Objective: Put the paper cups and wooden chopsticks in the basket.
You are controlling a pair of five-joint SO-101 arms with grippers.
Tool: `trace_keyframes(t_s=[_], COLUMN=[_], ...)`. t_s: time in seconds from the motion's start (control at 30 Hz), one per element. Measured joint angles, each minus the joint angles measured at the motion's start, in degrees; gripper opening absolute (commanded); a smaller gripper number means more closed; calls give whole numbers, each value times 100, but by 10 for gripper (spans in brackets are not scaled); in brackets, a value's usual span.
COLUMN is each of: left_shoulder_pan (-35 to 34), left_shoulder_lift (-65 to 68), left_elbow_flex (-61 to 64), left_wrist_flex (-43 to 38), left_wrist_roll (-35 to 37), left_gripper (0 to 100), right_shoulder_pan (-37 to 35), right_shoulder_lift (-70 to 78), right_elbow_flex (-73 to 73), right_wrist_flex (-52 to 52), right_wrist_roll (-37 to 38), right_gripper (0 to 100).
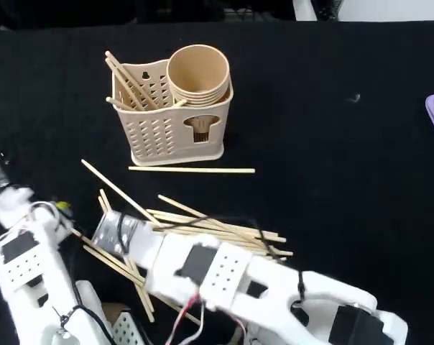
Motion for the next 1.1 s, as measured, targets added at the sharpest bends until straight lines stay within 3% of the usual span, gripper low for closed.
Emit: trace_keyframes(t_s=[0.17,0.4,0.73,0.83,1.1], left_shoulder_pan=[-527,-554,-554,-554,-554], left_shoulder_lift=[0,0,0,0,0], left_elbow_flex=[-114,-114,-114,-114,-114], left_wrist_flex=[0,0,0,0,0], left_wrist_roll=[352,396,413,413,413], left_gripper=[238,238,238,238,238], right_shoulder_pan=[-360,-668,-668,-404,1099], right_shoulder_lift=[0,62,1679,1864,1407], right_elbow_flex=[343,369,-26,-237,-290], right_wrist_flex=[-677,-1011,-1363,-1204,-519], right_wrist_roll=[-123,-308,-316,-281,651], right_gripper=[153,153,122,6,10])
